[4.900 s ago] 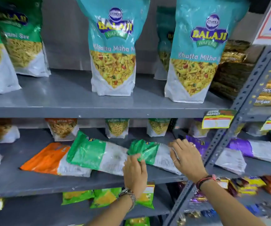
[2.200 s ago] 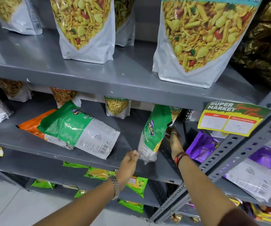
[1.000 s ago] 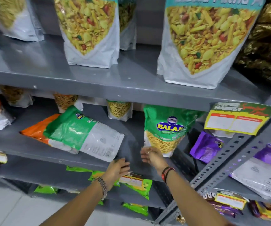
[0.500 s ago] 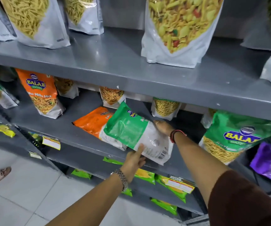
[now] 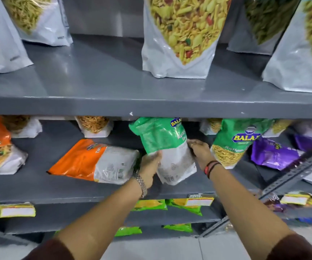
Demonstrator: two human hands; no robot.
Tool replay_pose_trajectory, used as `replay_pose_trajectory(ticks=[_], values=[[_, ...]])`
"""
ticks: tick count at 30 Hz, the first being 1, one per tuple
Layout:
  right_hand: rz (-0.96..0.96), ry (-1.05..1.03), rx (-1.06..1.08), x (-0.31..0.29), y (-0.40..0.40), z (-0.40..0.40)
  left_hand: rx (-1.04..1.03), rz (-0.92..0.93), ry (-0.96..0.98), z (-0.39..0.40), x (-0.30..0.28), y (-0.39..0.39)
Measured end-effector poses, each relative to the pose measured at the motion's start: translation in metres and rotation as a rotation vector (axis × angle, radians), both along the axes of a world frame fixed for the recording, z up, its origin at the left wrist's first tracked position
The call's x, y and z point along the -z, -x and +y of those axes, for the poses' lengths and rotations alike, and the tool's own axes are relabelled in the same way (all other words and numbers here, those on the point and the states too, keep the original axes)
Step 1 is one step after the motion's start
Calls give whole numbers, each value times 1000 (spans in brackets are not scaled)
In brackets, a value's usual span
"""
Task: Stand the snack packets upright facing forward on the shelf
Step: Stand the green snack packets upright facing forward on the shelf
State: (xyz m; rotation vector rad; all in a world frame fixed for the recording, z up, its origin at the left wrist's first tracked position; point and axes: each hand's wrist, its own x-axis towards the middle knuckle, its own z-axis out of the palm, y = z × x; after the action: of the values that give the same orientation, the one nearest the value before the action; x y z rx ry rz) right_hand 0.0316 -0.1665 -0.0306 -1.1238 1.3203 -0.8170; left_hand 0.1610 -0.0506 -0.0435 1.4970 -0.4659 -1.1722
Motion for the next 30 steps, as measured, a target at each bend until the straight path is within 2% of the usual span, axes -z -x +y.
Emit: replay_pose_trajectory(ticks=[4, 7, 10, 13, 15, 17, 21, 23, 26, 27, 30], values=[[-132, 43, 57, -2, 10, 3, 72, -107, 101, -22, -16, -17], [-90, 81, 79, 1, 10, 5, 110, -186, 124, -30, -20, -22], [-9, 90, 75, 13, 8, 8, 111, -318, 24, -30, -14, -22], [-21, 39, 87, 22, 6, 9, 100, -395, -79, -21, -8, -20], [-12, -5, 50, 23, 4, 6, 52, -371, -122, -16, -9, -17], [26, -42, 23, 17, 1, 7, 49, -360, -242, -12, -7, -8], [92, -47, 62, 8, 1, 13, 226, 40, -223, -3, -5, 15], [125, -12, 61, 15, 8, 16, 234, 40, -213, -14, 6, 13], [174, -4, 49, 16, 22, 31, 97, -28, -224, -57, 70, -7], [168, -22, 33, 12, 24, 39, 77, -25, -210, -60, 65, -10], [69, -95, -58, 17, 20, 57, 79, 104, -133, -45, -1, 2]])
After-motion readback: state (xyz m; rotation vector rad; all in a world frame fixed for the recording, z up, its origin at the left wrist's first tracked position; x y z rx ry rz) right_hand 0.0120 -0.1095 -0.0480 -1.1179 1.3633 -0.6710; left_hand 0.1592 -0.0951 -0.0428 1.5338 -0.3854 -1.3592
